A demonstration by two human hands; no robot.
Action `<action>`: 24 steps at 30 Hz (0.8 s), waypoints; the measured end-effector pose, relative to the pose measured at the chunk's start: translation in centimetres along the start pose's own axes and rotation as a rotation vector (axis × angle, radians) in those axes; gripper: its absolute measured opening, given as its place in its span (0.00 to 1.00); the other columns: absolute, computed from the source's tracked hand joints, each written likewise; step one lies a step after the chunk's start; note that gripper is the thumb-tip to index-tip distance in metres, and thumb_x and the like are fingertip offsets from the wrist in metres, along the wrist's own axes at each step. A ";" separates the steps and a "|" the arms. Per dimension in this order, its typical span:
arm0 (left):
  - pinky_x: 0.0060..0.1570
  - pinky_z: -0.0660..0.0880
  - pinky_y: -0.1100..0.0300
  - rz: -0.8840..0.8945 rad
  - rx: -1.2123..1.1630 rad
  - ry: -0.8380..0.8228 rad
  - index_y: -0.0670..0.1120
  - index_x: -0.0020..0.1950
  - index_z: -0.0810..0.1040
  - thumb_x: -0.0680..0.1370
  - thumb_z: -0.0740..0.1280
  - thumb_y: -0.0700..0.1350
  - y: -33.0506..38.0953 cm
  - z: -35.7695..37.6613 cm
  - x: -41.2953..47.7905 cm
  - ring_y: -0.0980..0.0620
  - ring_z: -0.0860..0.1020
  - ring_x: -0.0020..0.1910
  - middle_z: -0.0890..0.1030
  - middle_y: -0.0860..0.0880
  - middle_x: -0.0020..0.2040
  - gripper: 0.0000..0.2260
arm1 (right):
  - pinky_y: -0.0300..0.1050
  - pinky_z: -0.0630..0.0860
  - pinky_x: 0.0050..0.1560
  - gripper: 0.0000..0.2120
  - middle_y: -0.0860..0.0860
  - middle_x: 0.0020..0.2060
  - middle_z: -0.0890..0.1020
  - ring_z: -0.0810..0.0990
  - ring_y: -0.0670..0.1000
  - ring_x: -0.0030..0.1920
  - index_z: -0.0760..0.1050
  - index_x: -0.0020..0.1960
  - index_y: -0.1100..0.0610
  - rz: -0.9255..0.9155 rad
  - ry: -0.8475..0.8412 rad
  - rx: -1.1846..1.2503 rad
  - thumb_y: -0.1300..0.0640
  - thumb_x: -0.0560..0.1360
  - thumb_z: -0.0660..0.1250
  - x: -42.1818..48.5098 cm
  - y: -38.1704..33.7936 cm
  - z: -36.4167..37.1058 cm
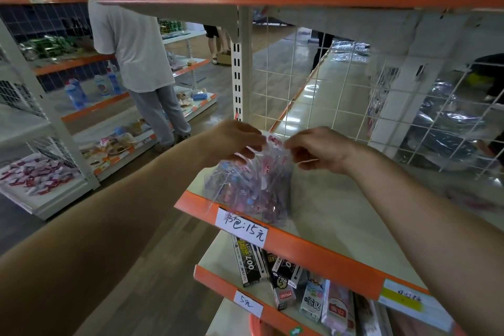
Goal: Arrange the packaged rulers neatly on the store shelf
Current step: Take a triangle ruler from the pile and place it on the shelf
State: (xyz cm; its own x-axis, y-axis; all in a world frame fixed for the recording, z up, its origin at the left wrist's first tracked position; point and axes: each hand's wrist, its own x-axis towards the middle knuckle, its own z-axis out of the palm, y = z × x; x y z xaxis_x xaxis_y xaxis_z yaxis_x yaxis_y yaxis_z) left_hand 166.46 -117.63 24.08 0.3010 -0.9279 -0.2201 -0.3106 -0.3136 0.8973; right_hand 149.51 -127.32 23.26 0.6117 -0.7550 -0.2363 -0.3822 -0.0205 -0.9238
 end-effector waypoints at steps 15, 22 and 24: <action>0.41 0.76 0.53 -0.208 -0.371 0.278 0.41 0.40 0.72 0.81 0.60 0.39 -2.7 -3.6 -2.1 0.51 0.75 0.28 0.71 0.45 0.33 0.10 | 0.49 0.72 0.59 0.21 0.57 0.62 0.75 0.74 0.57 0.61 0.72 0.64 0.59 -0.197 0.186 -0.747 0.48 0.75 0.65 2.3 -0.2 7.0; 0.45 0.75 0.51 -0.237 -0.382 0.249 0.42 0.40 0.72 0.82 0.58 0.39 -3.2 -4.2 -1.8 0.49 0.72 0.32 0.71 0.45 0.33 0.11 | 0.56 0.68 0.64 0.32 0.58 0.68 0.65 0.65 0.61 0.68 0.64 0.69 0.56 0.000 0.145 -1.002 0.40 0.73 0.65 3.9 -0.7 9.3; 0.45 0.76 0.50 -0.220 -0.373 0.244 0.42 0.39 0.73 0.81 0.59 0.39 -3.3 -4.3 -1.4 0.49 0.73 0.32 0.71 0.45 0.33 0.11 | 0.55 0.69 0.62 0.33 0.58 0.68 0.66 0.66 0.61 0.67 0.65 0.69 0.56 0.012 0.142 -1.030 0.37 0.72 0.65 3.8 -1.0 8.9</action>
State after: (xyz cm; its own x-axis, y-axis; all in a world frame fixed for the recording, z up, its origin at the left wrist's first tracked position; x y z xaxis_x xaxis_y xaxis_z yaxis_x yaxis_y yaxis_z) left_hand 170.94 -114.42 23.05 0.5389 -0.7598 -0.3637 0.1148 -0.3616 0.9253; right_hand 158.37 -124.39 20.59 0.5424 -0.8276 -0.1446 -0.8350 -0.5121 -0.2012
